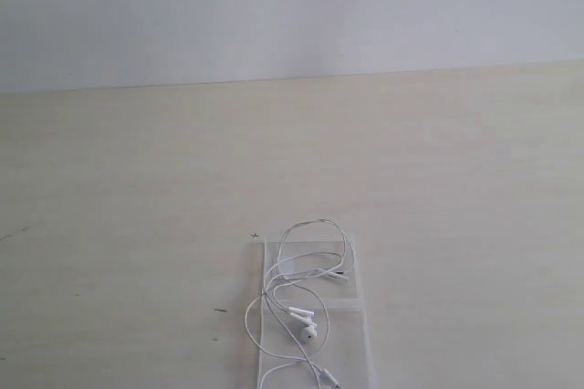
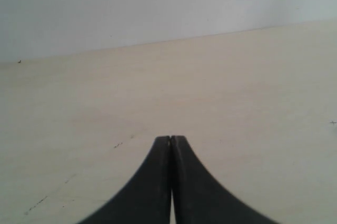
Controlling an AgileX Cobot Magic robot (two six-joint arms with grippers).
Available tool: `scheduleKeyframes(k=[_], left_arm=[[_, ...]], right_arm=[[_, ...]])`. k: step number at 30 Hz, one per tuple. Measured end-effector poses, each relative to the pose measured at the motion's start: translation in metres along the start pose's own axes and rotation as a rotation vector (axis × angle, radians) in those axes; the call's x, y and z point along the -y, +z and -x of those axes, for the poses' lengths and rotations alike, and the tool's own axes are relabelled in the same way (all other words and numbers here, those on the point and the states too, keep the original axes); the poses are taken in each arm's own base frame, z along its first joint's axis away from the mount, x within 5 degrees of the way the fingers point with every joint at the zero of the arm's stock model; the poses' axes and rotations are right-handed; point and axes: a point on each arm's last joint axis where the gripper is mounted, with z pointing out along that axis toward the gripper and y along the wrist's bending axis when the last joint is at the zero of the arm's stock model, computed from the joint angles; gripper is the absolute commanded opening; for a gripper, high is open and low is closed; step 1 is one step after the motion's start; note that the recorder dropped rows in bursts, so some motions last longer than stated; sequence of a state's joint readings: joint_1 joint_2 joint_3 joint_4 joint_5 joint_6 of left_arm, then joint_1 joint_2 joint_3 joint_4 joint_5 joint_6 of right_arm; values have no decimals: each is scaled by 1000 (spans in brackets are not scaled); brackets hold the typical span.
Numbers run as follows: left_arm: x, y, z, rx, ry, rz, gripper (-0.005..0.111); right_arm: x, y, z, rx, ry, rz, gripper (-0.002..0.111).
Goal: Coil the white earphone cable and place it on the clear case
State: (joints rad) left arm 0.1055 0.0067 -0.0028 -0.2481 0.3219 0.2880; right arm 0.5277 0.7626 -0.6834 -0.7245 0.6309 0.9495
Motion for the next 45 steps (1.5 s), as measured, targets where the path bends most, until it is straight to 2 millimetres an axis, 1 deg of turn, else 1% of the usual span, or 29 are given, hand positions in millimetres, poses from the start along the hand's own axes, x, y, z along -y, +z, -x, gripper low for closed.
scheduleKeyframes(k=[7,8,9,11,12,13,15,17,19,23,32,35,37,40,42,45], left_arm=[[0,0,0,-2,0,-1,0],[0,0,0,-2,0,-1,0],[0,0,0,-2,0,-1,0],[0,0,0,-2,0,-1,0],[0,0,0,-2,2,0,0],[0,0,0,-2,2,0,0],[0,0,0,-2,2,0,0],[0,0,0,-2,2,0,0],[0,0,0,-2,2,0,0],[0,0,0,-2,2,0,0],[0,0,0,-2,2,0,0],[0,0,0,-2,2,0,0],[0,0,0,-2,2,0,0],[0,0,0,-2,2,0,0],[0,0,0,-2,2,0,0],[0,0,0,-2,2,0,0]], right_arm=[[18,-43,8,168,16,41,0],[24,-53,8,211,45,43,0],[27,-58,7,239,71,48,0],[34,-66,-5,307,146,70,0],[37,-69,-17,360,193,100,0],[38,-69,-24,389,212,127,0],[34,-69,-49,495,231,258,0],[30,-69,-65,564,220,355,0],[30,-67,-79,584,220,376,0],[35,-56,-102,572,253,343,0],[35,-55,-105,553,355,374,0],[34,-52,-108,543,366,388,0],[35,-48,-114,530,368,384,0],[37,-42,-126,522,343,365,0],[38,-37,-134,509,307,340,0],[40,-33,-140,484,224,295,0]])
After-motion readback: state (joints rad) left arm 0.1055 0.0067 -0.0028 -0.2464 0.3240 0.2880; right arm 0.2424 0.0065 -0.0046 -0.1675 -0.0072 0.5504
